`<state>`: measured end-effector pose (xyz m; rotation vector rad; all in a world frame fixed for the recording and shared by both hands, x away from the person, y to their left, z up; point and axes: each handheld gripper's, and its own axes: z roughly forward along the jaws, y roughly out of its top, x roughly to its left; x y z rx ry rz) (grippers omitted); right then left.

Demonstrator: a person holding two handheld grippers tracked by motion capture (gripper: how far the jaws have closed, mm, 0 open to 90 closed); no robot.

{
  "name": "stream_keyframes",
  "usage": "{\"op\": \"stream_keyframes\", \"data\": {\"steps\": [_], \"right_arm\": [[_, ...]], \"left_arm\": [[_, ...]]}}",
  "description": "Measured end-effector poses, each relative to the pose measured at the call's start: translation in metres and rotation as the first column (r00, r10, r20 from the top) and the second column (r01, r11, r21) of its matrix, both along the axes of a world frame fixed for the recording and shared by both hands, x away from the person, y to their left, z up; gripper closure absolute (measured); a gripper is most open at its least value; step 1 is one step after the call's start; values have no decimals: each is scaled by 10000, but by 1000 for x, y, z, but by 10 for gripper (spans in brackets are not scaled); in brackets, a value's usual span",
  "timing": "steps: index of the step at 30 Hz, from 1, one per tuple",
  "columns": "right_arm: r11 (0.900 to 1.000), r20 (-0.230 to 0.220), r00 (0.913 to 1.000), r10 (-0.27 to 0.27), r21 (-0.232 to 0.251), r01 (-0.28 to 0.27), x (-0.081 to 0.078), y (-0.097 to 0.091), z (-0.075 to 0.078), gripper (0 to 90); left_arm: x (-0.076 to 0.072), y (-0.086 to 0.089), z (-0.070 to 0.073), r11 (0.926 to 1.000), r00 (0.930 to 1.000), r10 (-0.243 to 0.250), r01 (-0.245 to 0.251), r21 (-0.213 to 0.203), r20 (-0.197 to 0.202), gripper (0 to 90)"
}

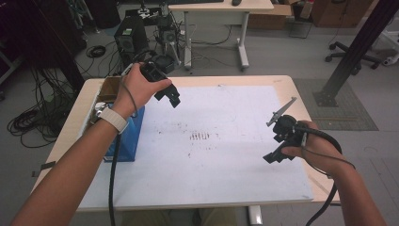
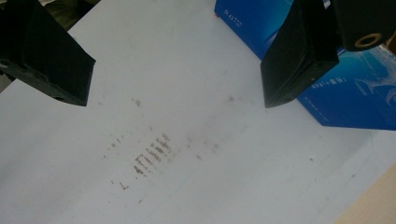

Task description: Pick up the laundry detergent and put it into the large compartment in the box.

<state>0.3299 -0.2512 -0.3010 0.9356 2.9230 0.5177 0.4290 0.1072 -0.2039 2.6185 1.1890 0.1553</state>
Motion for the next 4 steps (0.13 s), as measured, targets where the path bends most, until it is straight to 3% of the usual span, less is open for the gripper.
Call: {"op": "stream_keyframes", "data": {"steps": [4], "right_arm": [[10000, 17, 10000, 3, 8, -3, 0, 0, -1, 126]], "left_arm": [[0, 0, 0, 10000, 10000, 12, -12, -8, -5, 98]]}}
